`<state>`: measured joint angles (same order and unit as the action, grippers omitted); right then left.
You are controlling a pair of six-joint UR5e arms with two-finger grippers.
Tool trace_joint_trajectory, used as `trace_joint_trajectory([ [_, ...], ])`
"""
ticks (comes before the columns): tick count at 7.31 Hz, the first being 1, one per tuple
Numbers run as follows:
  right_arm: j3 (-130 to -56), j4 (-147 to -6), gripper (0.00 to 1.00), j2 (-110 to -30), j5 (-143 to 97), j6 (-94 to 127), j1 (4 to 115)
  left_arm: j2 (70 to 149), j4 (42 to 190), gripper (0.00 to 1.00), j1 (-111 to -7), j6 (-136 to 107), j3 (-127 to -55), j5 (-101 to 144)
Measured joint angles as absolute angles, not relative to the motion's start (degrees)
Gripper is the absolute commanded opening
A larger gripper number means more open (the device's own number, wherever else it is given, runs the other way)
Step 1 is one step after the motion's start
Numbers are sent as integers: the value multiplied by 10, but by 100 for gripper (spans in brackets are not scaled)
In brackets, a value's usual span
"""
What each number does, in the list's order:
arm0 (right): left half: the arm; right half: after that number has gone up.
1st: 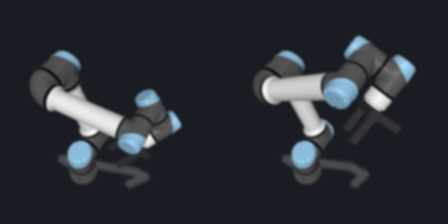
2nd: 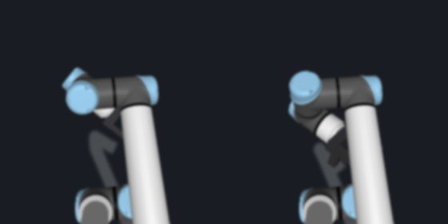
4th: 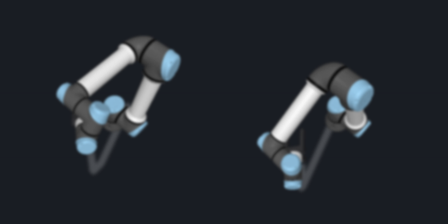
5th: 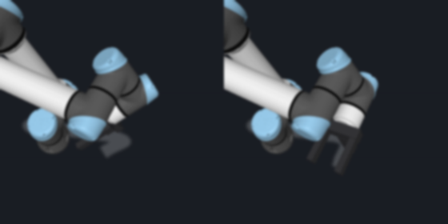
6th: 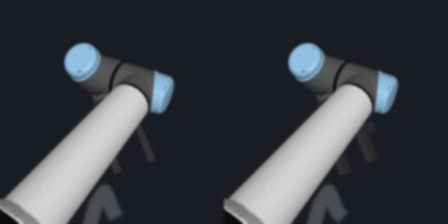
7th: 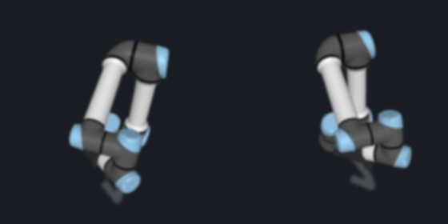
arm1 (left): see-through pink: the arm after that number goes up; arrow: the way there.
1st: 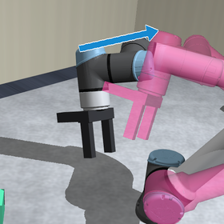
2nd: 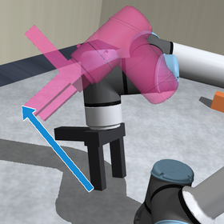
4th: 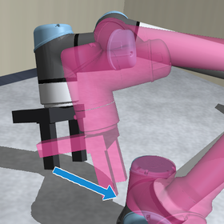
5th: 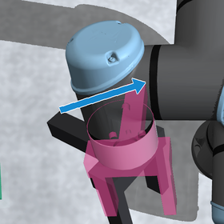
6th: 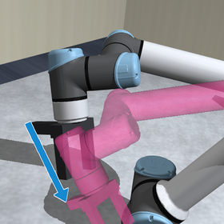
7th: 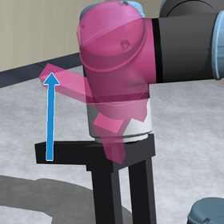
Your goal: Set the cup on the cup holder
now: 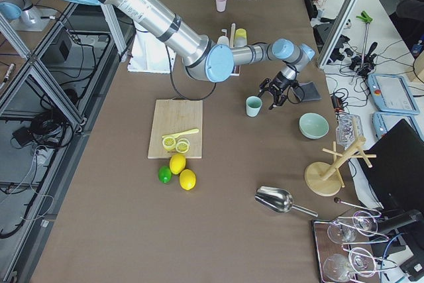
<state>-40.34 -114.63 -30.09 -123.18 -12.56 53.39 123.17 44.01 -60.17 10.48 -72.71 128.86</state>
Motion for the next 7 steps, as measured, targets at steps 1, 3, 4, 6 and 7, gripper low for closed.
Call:
trace_joint_trajectory([
  [1, -390, -1154, 100, -294, -1229, -133, 530, 1240, 437, 99, -595, 112, -710, 1301],
  [3, -367, -1166, 100, -281, -1226, -146, 522, 1251, 427, 99, -577, 117, -694, 1313],
  [4, -360, -1170, 100, -278, -1220, -153, 517, 1255, 411, 99, -564, 129, -693, 1319],
  [6, -351, -1177, 100, -274, -1196, -174, 508, 1265, 356, 99, -545, 169, -692, 1321],
  [7, -344, -1179, 100, -273, -1186, -183, 504, 1268, 341, 99, -538, 176, -691, 1315],
])
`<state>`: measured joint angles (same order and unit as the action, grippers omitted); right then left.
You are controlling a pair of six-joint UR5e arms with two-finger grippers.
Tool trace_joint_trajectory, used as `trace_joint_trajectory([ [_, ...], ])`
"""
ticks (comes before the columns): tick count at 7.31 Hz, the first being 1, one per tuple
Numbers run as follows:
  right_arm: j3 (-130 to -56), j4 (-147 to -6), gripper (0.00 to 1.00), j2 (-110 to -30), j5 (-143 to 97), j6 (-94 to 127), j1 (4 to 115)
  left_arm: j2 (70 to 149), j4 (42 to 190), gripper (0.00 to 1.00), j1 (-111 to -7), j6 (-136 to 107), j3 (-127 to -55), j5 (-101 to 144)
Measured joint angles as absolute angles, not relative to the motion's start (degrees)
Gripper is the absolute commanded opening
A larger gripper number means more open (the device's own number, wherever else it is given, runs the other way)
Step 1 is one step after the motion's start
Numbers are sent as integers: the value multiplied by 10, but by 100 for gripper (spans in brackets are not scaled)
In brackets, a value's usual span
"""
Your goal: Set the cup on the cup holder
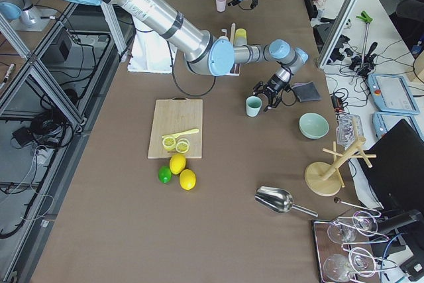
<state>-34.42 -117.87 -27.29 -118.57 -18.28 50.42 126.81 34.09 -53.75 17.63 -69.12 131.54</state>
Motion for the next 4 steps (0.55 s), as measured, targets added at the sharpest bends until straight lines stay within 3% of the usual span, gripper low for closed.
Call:
trace_joint_trajectory([
  [4, -312, -1181, 100, -264, -1158, -203, 482, 1282, 327, 99, -489, 181, -688, 1233],
])
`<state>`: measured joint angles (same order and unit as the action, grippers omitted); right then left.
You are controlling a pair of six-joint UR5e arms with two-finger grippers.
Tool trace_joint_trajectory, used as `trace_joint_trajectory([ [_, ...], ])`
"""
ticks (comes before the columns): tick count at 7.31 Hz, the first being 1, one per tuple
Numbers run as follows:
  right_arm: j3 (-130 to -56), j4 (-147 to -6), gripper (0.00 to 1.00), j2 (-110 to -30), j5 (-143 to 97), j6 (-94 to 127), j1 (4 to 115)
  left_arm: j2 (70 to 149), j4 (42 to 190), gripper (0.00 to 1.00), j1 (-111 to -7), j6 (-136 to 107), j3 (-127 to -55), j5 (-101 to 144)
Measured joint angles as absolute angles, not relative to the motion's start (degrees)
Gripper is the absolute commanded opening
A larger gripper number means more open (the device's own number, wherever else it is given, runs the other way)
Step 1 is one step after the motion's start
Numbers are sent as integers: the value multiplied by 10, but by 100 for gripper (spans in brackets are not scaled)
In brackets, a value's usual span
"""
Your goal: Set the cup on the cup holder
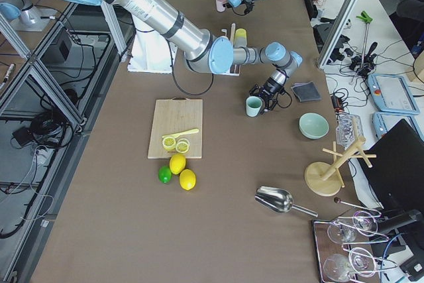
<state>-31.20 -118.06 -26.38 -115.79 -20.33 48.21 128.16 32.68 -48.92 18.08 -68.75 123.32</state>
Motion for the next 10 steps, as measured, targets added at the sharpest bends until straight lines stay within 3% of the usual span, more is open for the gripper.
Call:
trace_joint_trajectory([
  [3, -298, -1197, 100, -261, -1148, -226, 476, 1288, 331, 99, -474, 182, -687, 1174],
  [4, -298, -1204, 87, -261, -1145, -233, 476, 1287, 332, 99, -472, 186, -687, 1165],
  [5, -298, -1206, 33, -261, -1143, -236, 476, 1284, 333, 99, -471, 195, -687, 1162],
  [6, -298, -1207, 0, -261, -1141, -238, 476, 1279, 334, 99, -471, 205, -687, 1162],
  [10, -303, -1237, 0, -252, -1139, -278, 498, 1254, 334, 99, -472, 244, -687, 1201],
])
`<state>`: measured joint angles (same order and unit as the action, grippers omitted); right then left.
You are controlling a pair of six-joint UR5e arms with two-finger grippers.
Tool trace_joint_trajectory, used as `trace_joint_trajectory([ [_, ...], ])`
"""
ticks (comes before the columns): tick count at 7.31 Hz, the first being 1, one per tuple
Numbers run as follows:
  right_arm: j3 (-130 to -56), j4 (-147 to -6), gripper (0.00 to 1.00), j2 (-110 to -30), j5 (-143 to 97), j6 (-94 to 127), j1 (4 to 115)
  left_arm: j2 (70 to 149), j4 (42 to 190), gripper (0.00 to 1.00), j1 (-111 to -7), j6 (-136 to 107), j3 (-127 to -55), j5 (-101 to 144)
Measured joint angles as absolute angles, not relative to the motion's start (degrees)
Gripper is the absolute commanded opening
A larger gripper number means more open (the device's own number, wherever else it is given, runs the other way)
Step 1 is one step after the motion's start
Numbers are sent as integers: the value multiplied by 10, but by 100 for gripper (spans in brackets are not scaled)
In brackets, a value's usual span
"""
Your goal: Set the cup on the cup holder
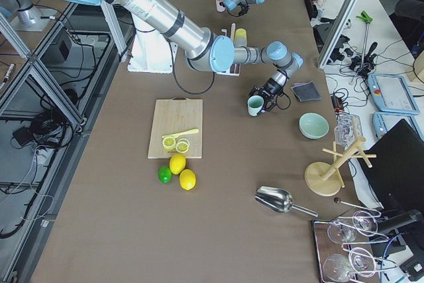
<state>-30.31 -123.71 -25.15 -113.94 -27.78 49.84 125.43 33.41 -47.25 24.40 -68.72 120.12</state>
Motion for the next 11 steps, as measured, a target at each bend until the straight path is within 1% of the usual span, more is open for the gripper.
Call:
trace_joint_trajectory([
  [2, -334, -1265, 0, -243, -1148, -304, 524, 1247, 334, 99, -472, 256, -685, 1205],
  [4, -396, -1264, 0, -244, -1180, -277, 539, 1241, 333, 98, -472, 257, -683, 1204],
  [6, -483, -1213, 0, -264, -1216, -203, 556, 1240, 332, 96, -471, 256, -683, 1203],
  [8, -577, -1155, 0, -301, -1230, -127, 564, 1237, 331, 95, -470, 255, -681, 1205],
  [10, -680, -1103, 0, -351, -1232, -52, 566, 1236, 329, 84, -466, 253, -681, 1206],
  [11, -719, -1059, 0, -373, -1232, -10, 568, 1235, 328, 84, -465, 253, -681, 1206],
])
